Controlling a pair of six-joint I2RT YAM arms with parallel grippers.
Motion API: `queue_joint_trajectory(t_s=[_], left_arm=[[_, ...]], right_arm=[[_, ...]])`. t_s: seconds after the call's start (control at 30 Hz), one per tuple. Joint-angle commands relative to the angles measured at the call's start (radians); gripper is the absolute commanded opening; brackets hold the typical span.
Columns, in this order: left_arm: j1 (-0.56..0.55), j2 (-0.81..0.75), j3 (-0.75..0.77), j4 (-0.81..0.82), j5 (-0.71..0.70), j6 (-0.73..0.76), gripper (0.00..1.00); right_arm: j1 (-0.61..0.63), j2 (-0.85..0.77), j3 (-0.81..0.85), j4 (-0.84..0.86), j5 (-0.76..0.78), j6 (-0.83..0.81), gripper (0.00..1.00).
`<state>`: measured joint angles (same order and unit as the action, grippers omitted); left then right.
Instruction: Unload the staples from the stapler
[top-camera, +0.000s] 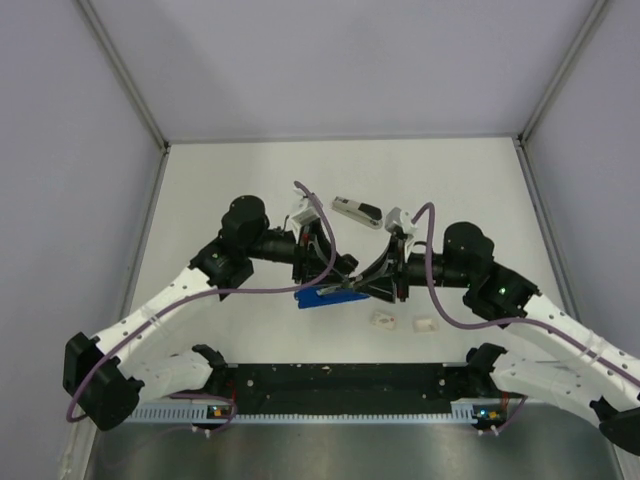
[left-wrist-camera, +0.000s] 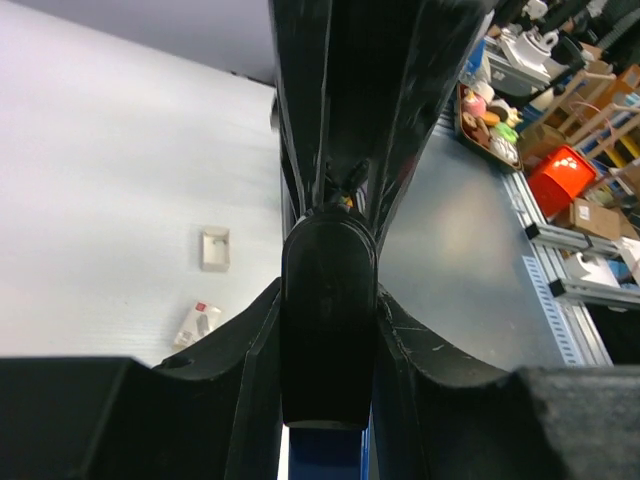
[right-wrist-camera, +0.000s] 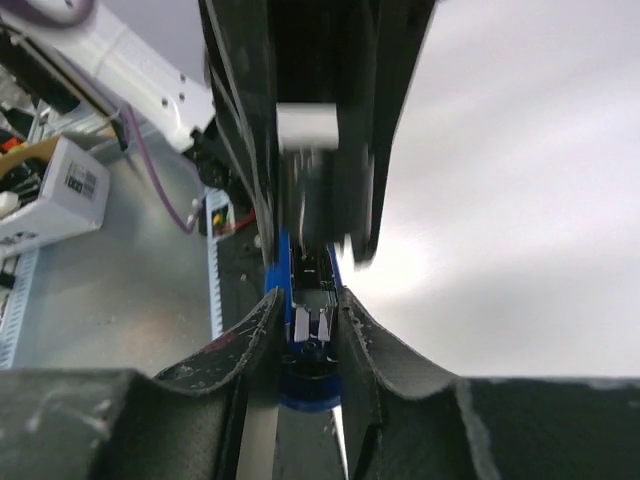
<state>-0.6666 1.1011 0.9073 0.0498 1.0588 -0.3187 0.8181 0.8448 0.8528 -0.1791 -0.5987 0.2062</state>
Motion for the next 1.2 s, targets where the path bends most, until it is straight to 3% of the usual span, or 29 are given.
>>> queue_joint_trajectory(t_s=[0.0, 0.4, 0.7, 1.17], left_arm=[[0.024, -0.061, 0.036, 0.294, -0.086, -0.060, 0.00], [0.024, -0.060, 0.012, 0.389, -0.152, -0.105, 0.00], [0.022, -0.119, -0.097, 0.579, -0.445, -0.146, 0.00], [0.022, -0.201, -0.278, 0.869, -0.812, -0.210, 0.00]], right_arm=[[0.035, -0.029, -0.083, -0.071, -0.049, 0.062, 0.00], [0.035, -0.089, -0.135, -0.046, -0.006, 0.104, 0.00], [0.035, -0.076, -0.204, 0.079, 0.045, 0.182, 0.00], [0.056, 0.025, -0.371, 0.464, 0.056, 0.311, 0.00]])
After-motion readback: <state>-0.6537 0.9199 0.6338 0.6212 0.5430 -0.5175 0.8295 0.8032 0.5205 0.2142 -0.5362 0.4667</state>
